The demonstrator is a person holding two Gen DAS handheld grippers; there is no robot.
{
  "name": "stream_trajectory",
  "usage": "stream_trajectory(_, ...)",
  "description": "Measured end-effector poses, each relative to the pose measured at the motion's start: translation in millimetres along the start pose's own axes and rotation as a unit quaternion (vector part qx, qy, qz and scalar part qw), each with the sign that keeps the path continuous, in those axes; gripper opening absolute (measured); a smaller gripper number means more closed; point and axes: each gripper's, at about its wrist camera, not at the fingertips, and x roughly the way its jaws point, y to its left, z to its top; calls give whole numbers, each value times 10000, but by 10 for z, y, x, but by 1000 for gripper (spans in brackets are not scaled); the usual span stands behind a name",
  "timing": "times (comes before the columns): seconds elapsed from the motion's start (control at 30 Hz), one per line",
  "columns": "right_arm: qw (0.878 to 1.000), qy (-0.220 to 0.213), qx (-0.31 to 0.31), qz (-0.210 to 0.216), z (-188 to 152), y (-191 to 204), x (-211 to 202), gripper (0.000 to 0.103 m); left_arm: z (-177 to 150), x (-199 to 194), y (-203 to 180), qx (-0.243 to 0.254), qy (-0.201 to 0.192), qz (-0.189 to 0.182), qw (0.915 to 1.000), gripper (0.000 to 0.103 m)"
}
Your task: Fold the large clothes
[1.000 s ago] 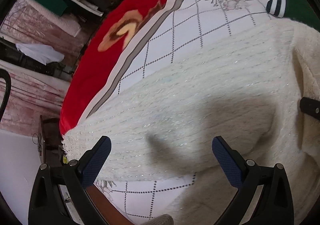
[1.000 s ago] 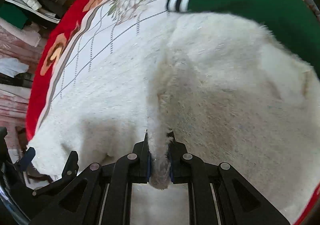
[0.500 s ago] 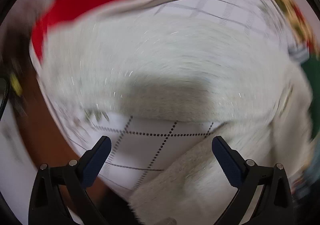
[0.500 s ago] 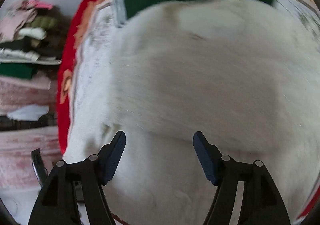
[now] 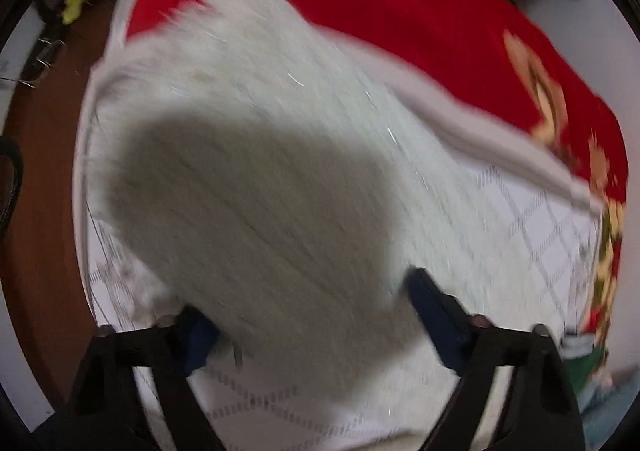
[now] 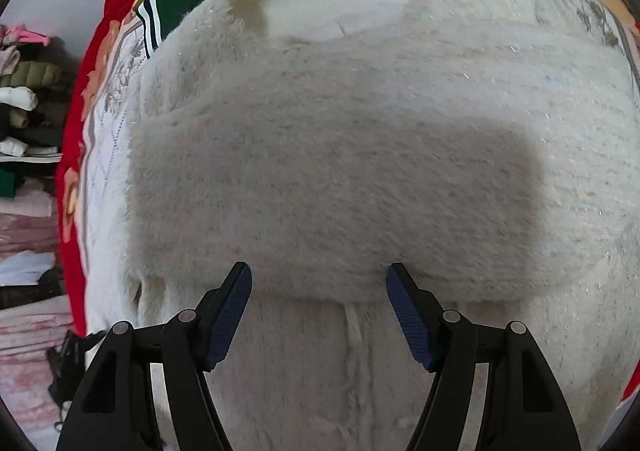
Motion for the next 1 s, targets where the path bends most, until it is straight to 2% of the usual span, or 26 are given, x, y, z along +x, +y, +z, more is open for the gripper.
stream_trajectory(0.03,10000,-45,-47,-70,16,75,6,72,55,-7,-21,-7,-120,35,9999,68)
stream_trajectory(0.1,9994,-121,-165,-291,11,212,1,72,162,-62,-163,230,-520,157,9983,30)
stream_trajectory(0.17,9987,-170,-190,-449,19,312,-8,72,245,-104,-358,598,-785,237,9948,16)
stream_trajectory(0.23,9980,-211,-168,-578,8,379,-5,72,252,-157,-489,858,-937,245,9916,11)
stream_trajectory(0.37,9935,-268,-225,-1085,24,480,50,72,183,-414,-908,1723,-1484,269,9734,8)
stream_trajectory(0.47,9866,-97,-420,-1575,72,503,225,71,0,-707,-1267,2458,-1960,288,9489,8)
stream_trajectory(0.57,9812,-177,-508,-1851,105,506,221,71,-230,-1015,-1516,3011,-2235,290,9266,8)
stream_trajectory(0.63,9779,-283,-526,-2002,121,486,145,71,-489,-1199,-1718,3508,-2446,237,9036,8)
stream_trajectory(0.67,9775,-319,-514,-2022,137,473,110,71,-606,-1257,-1773,3647,-2502,214,8966,7)
stream_trajectory(0.73,9777,-448,-396,-2015,145,335,-43,71,-913,-1379,-1996,4091,-2635,77,8736,7)
stream_trajectory(0.77,9786,-485,-313,-1975,145,241,-118,71,-1164,-1452,-2129,4397,-2688,-17,8570,7)
stream_trajectory(0.8,9803,-504,-200,-1899,142,126,-194,71,-1379,-1504,-2233,4633,-2679,-141,8447,7)
stream_trajectory(0.87,9815,-540,33,-1836,141,-117,-333,71,-1782,-1591,-2385,5005,-2644,-309,8238,7)
stream_trajectory(0.93,9817,-586,267,-1794,145,-343,-436,71,-2387,-1626,-2556,5507,-2481,-597,7948,7)
stream_trajectory(1.0,9795,-615,523,-1844,100,-637,-540,71,-2937,-1624,-2680,5905,-2222,-834,7713,7)
